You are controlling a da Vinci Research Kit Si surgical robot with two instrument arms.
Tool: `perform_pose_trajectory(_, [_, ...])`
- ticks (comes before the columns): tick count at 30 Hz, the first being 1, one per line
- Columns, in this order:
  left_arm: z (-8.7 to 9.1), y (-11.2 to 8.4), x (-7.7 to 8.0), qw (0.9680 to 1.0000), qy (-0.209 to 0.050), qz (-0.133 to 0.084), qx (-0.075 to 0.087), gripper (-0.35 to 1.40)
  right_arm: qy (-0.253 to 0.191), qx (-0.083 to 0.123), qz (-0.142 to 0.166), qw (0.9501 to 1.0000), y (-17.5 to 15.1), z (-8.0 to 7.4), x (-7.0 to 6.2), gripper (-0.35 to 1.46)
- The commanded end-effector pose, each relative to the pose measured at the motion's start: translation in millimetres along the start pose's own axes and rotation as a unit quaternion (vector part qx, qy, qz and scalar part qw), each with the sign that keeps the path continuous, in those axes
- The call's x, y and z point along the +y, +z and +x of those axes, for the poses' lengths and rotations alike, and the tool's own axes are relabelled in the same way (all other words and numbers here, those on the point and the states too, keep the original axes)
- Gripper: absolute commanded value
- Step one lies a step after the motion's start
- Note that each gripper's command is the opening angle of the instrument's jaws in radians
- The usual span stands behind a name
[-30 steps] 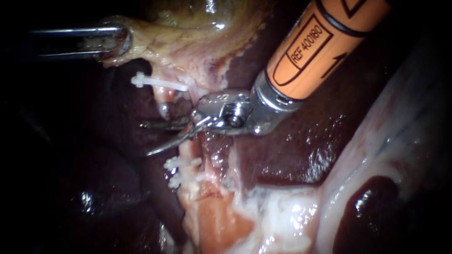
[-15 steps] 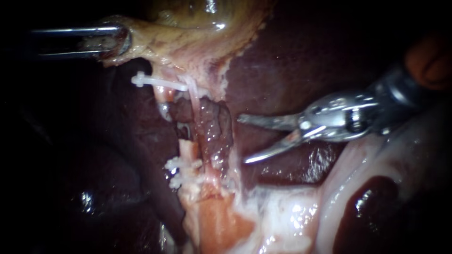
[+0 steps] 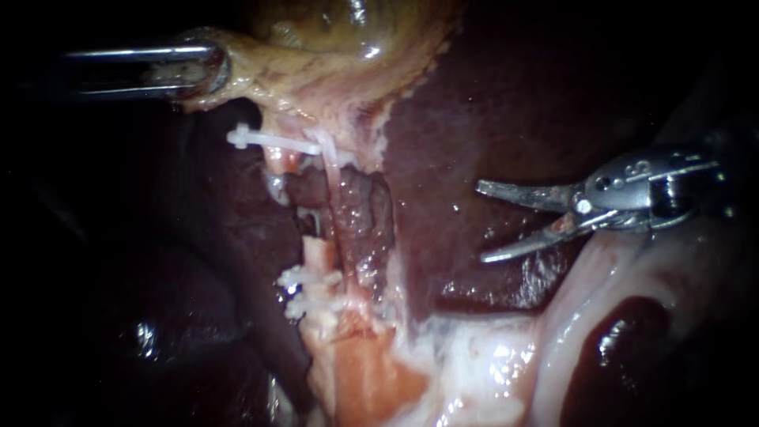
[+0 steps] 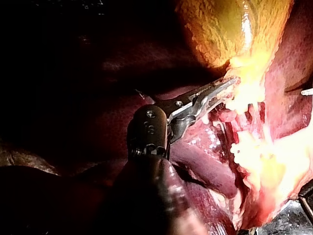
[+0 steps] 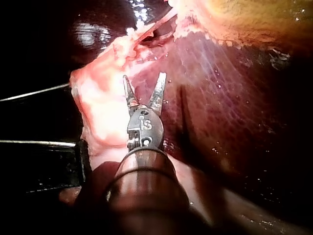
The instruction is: Go back from the cut left tube
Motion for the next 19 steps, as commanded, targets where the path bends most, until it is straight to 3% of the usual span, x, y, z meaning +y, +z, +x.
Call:
perform_pose_trajectory(1, [-0.3,0.4,-0.2,1.0000,0.001,0.004,0.002,-0.35,0.000,0.000,0.000,1.0000,0.0,-0.1,0.0,1.45])
perform_pose_trajectory(9, [-2.3,3.3,-1.7,0.9999,0.008,0.000,-0.008,-0.35,0.000,0.000,0.000,1.0000,0.0,-0.2,0.1,1.45])
perform_pose_trajectory(15, [-2.4,3.4,-1.7,0.9999,0.008,0.001,-0.009,-0.35,0.000,0.000,0.003,1.0000,-0.1,-0.2,0.2,1.45])
perform_pose_trajectory(19, [-2.3,3.1,-1.6,0.9999,0.008,0.000,-0.009,-0.35,0.001,0.005,0.029,0.9996,0.1,-0.1,0.1,1.45])
